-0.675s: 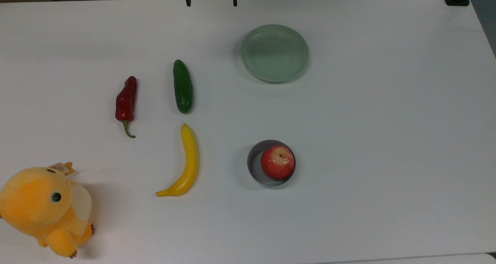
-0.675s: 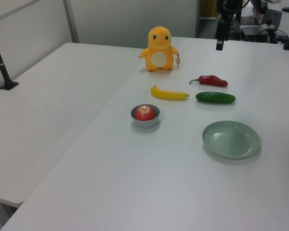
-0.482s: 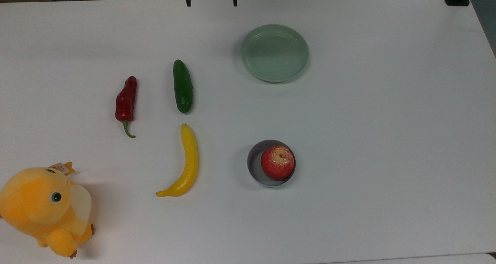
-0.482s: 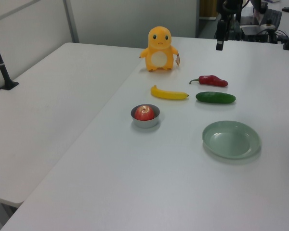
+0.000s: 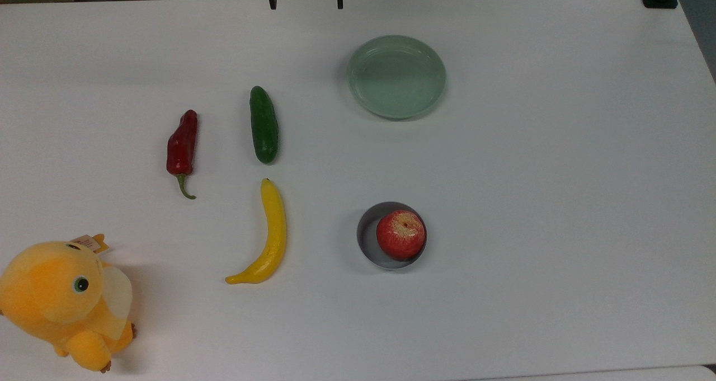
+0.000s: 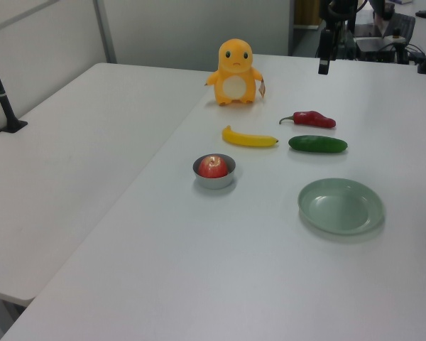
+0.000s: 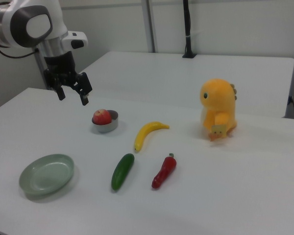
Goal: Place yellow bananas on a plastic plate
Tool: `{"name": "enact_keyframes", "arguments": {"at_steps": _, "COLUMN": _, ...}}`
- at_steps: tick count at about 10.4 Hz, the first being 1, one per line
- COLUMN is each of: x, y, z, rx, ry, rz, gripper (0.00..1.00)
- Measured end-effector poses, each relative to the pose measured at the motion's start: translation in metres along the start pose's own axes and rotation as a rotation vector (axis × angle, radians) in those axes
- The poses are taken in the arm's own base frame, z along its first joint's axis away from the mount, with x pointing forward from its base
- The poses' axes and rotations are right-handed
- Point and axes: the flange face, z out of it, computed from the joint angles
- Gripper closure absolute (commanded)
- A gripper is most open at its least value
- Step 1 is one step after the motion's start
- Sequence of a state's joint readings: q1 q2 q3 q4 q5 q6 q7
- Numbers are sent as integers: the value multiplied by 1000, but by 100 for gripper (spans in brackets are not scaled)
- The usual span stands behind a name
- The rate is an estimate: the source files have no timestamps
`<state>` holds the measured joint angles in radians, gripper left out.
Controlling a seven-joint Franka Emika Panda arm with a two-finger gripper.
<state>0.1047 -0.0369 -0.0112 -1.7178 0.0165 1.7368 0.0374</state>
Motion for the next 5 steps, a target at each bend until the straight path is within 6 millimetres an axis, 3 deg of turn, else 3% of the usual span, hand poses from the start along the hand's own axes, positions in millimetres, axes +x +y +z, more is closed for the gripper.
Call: {"name": "enact_keyframes", "arguments": {"at_steps": 5, "x": 1, "y": 5, "z": 5, "rx": -1, "ry": -9, "rz": 10, "gripper": 0}}
